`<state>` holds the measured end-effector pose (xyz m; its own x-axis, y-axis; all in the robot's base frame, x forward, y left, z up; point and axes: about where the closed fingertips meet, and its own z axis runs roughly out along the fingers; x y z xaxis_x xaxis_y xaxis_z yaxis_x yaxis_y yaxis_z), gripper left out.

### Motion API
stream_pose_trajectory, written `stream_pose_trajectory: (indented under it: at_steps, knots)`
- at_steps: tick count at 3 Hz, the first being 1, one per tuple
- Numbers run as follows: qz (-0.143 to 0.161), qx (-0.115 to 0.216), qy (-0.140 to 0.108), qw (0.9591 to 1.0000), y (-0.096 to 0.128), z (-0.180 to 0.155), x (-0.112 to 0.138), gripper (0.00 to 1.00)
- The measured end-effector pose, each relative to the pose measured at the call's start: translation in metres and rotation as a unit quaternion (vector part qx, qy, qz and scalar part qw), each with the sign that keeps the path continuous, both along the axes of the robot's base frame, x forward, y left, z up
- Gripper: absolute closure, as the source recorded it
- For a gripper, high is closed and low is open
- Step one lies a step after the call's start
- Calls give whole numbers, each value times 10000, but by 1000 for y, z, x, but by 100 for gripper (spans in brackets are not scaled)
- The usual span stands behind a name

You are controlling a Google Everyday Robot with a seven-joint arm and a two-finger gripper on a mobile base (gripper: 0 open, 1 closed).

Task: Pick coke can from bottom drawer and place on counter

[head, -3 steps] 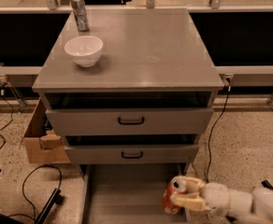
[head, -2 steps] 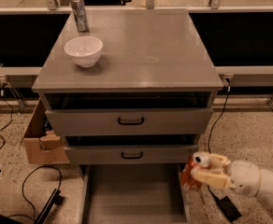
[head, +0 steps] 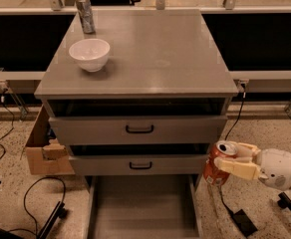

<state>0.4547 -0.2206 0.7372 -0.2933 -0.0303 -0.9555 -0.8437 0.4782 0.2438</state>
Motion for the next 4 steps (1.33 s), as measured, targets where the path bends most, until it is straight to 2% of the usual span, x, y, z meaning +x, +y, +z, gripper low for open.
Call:
stream_pose_trajectory:
  at_steps: [1, 2, 3, 4]
  knots:
    - [-232, -77, -25, 9997, -25, 39, 12, 100]
    - [-698, -74, -85, 9975, -64, 104, 43, 100]
    - [-992, 161, -275, 9946, -86, 156, 90, 100]
    - [-1161, 323, -797, 9895, -90, 206, 153, 100]
